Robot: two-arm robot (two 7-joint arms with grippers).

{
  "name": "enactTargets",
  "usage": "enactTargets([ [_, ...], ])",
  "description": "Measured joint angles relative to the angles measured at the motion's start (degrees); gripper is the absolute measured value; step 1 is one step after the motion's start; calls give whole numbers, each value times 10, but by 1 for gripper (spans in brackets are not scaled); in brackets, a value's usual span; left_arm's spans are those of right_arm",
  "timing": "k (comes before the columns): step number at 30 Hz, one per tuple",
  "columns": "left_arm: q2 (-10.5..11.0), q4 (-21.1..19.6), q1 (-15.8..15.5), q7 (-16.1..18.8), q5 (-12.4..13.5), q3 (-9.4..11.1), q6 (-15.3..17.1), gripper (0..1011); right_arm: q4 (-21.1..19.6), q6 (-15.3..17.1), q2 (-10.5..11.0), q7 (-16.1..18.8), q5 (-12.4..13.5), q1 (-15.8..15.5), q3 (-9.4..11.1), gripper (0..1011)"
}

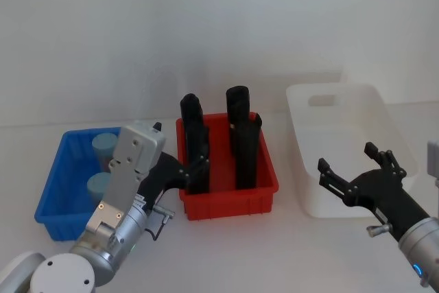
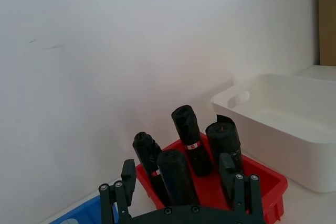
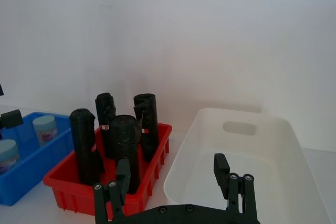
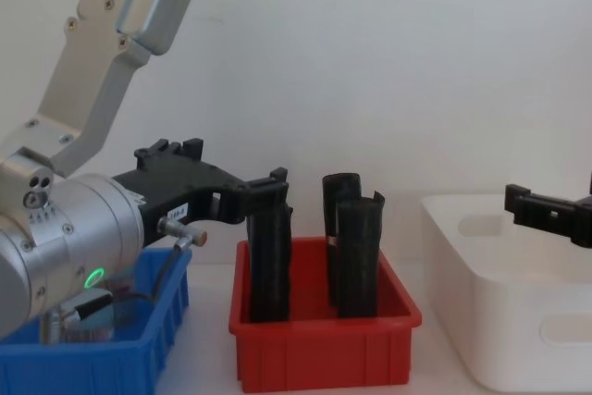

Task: Pick the cotton swabs from the blue box and place them into the white box.

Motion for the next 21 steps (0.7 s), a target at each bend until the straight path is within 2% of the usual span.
enactTargets([
  [11,7,5,0,24,1,-14,31,1004,0,0,0,0,0,0,0,1001],
  [21,17,27,-6,32,-26,-37,64,1004,0,0,0,0,0,0,0,1001],
])
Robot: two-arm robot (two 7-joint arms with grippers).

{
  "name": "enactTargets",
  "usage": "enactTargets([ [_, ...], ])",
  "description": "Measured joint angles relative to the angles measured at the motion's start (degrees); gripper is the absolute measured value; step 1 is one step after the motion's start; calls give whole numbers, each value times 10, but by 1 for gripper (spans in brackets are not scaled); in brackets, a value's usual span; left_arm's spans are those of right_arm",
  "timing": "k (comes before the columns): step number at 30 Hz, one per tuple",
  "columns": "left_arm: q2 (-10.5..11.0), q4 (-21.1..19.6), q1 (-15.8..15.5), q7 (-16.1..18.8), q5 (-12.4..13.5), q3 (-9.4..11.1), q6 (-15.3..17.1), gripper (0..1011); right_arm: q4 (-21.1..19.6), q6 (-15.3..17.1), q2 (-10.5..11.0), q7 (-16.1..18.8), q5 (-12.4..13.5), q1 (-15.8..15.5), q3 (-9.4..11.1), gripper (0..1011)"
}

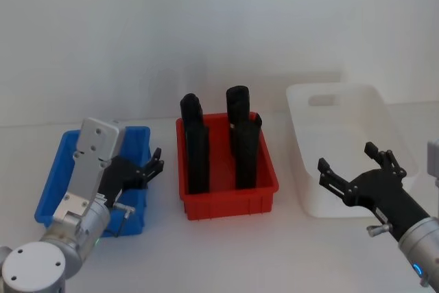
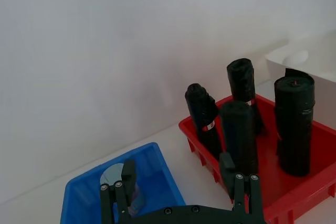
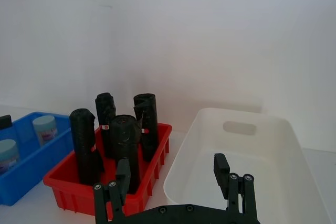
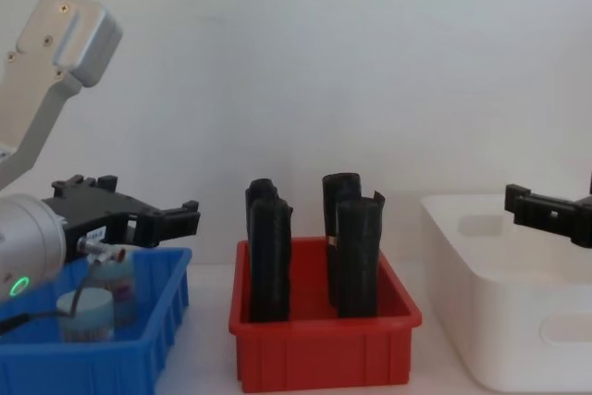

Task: Pick the cotton swabs from the blue box and place them into the white box.

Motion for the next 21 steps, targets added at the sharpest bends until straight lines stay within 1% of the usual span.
enactTargets([
  [6,5,24,-9,-4,-21,-16,12,1004,0,0,0,0,0,0,0,1001],
  [10,7,37,-14,-10,-31,-23,17,1004,0,0,0,0,0,0,0,1001],
  [16,8,63,-26,-27,-50,-36,29,1004,0,0,0,0,0,0,0,1001],
  [21,8,84,-38,-43,-60,-43,40,1004,0,0,0,0,0,0,0,1001],
])
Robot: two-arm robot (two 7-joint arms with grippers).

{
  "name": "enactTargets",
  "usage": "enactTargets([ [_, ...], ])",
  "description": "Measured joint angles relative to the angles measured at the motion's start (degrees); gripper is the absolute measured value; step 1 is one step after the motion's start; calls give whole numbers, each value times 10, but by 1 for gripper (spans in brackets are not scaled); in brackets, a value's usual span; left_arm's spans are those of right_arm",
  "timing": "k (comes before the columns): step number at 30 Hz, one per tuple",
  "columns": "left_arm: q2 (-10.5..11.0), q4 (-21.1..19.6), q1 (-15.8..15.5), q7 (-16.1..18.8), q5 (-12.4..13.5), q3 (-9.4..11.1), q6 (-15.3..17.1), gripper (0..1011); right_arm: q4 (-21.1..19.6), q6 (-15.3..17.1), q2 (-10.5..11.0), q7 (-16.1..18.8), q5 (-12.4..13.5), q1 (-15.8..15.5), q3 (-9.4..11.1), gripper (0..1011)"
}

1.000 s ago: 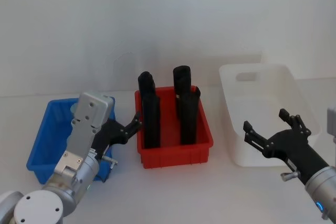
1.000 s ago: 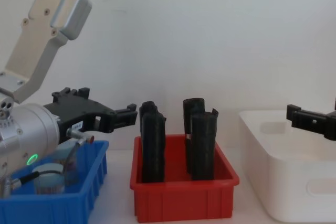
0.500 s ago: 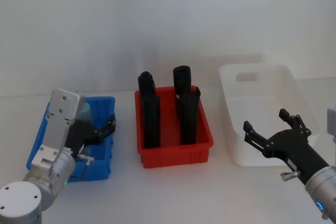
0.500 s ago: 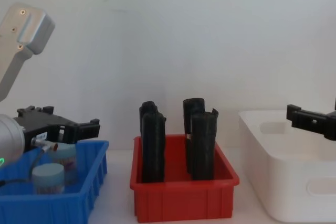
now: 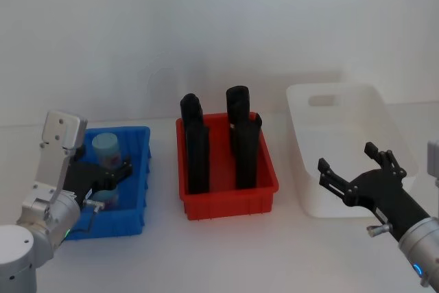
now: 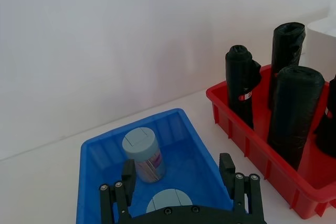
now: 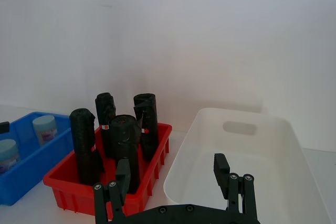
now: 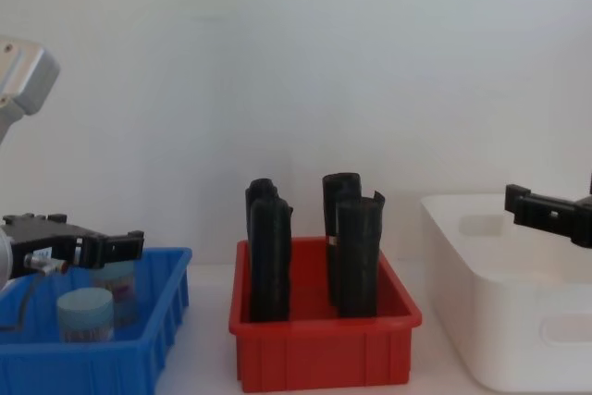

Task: Pick the cotton swabs from the blue box and place them into the white box.

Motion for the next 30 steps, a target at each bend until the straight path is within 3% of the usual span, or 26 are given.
enactTargets([
  [19,-11,90,-39,-49,-11,-11,18,1004,0,0,0,0,0,0,0,1001],
  [30,-17,121,-50,-61,-15,-14,20,1004,0,0,0,0,0,0,0,1001],
])
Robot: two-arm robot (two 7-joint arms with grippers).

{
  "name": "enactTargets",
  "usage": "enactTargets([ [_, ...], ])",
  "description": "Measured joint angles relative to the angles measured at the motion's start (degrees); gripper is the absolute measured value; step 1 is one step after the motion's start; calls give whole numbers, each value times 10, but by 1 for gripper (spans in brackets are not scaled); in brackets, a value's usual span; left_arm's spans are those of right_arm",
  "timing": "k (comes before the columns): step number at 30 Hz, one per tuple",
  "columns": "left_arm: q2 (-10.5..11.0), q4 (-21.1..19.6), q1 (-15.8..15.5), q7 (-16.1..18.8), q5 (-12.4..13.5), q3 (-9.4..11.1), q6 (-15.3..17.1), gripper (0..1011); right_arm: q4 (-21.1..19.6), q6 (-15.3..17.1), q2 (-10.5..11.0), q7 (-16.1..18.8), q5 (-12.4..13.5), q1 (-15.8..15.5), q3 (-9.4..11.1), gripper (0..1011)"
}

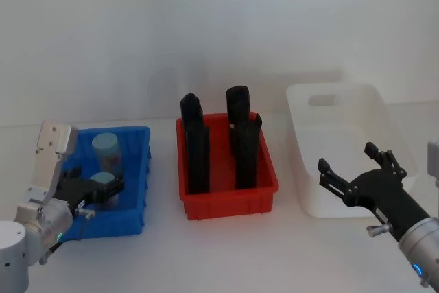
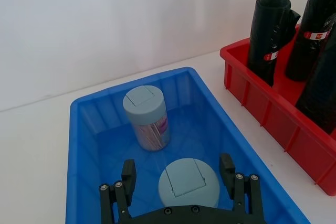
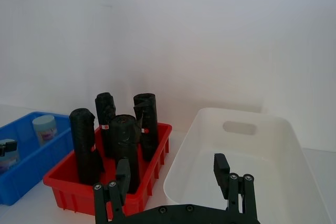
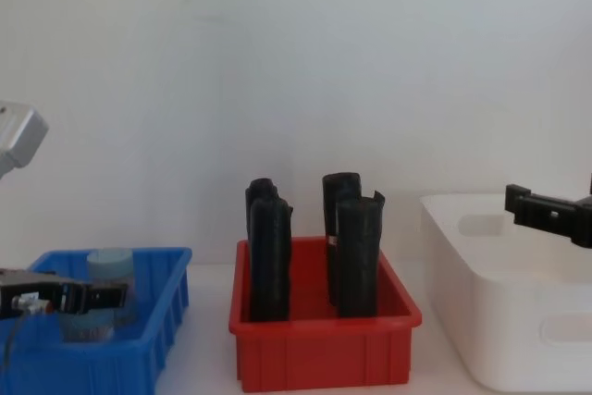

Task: Pick the cotton swabs from the blue box and place them into the white box.

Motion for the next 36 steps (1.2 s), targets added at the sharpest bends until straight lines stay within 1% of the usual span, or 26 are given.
enactTargets([
  [7,-1,9,-2,-4,-2,-1,2,995,0,0,0,0,0,0,0,1001],
  [11,-1,10,0,-6,-4,-2,4,906,0,0,0,0,0,0,0,1001],
  [12,-1,10,1,-6,-5,-2,5,861,0,0,0,0,0,0,0,1001],
  [15,-1,10,2,-6,-6,-3,7,810,0,0,0,0,0,0,0,1001],
  [16,-1,10,3,-6,-6,-3,8,757,0,0,0,0,0,0,0,1001],
  [18,0,9,4,-6,-8,-4,9,691,0,0,0,0,0,0,0,1001],
  [20,0,8,6,-6,-9,-4,10,672,0,0,0,0,0,0,0,1001],
  [30,3,-1,11,-6,-12,-7,13,671,0,0,0,0,0,0,0,1001],
  [36,6,-21,17,-5,-10,-10,12,671,0,0,0,0,0,0,0,1001],
])
